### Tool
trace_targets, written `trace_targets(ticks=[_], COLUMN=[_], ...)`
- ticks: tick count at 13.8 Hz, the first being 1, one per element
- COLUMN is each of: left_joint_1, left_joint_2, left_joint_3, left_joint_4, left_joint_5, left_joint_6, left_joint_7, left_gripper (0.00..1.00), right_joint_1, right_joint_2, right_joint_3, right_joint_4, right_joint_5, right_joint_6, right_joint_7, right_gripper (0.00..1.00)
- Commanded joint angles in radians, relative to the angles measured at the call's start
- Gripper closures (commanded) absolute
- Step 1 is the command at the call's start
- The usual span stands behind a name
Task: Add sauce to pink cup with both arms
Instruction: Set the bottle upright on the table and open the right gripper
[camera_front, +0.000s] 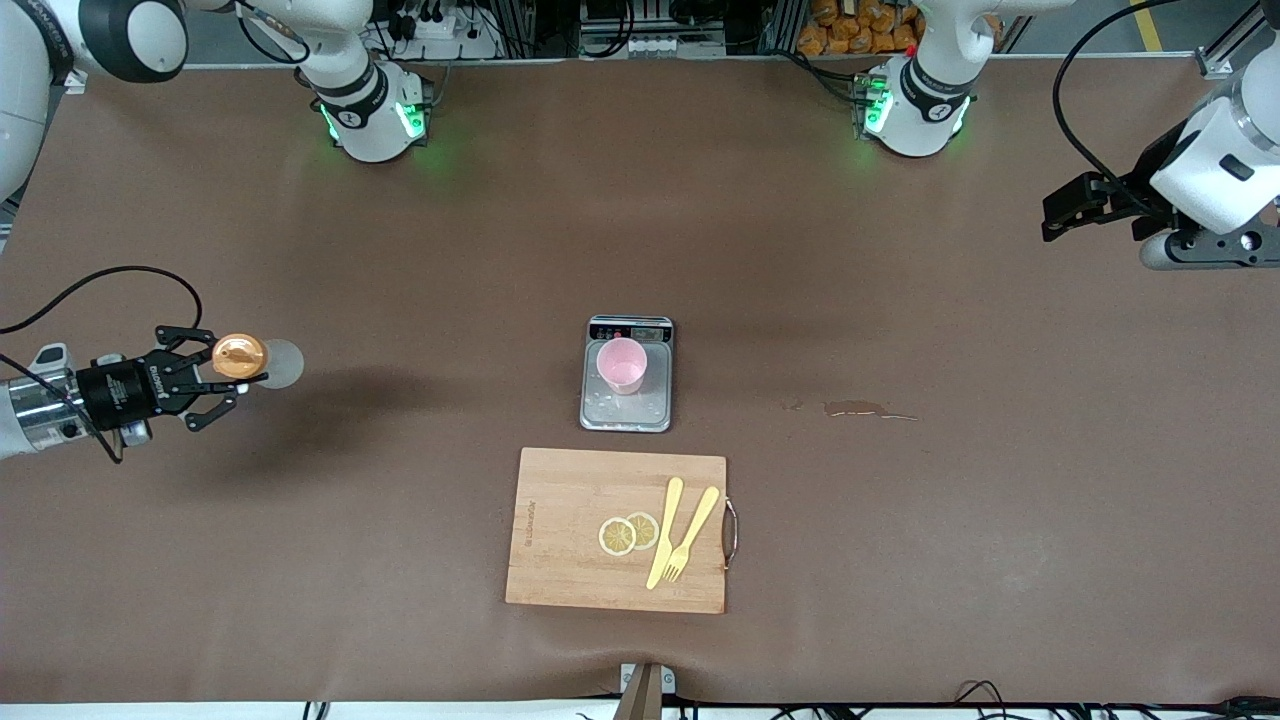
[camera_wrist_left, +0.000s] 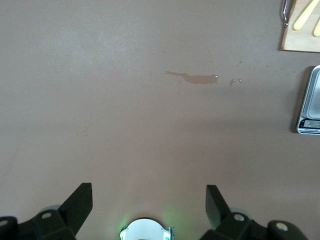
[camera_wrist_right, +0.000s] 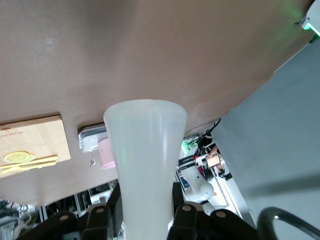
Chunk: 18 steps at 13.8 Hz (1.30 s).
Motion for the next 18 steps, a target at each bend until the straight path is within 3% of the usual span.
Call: trace_targets(ticks=[1, 9, 18], left_joint_1=[0.012, 0.003, 0.001], left_joint_2=[-0.009, -0.005, -0.006], left_joint_3=[-0.001, -0.008, -0.009], left_joint_4=[-0.008, -0.009, -0.009], left_joint_5=[-0.020, -0.018, -0.018], left_joint_6=[-0.006, -0.006, -0.005], left_joint_7=[0.001, 0.001, 0.001], left_gripper=[0.00, 0.00, 0.00], right_joint_1=[-0.054, -0.171, -0.191], right_joint_2=[0.028, 0.211, 0.275], right_joint_3=[0.017, 0.014, 0.011], right_joint_4=[-0.038, -0.039, -0.037], right_joint_5=[0.044, 0.028, -0.022], right_joint_6=[-0.018, -0.018, 0.047], right_joint_7=[-0.115, -0.405, -0.452], right_gripper=[0.58, 0.58, 0.58])
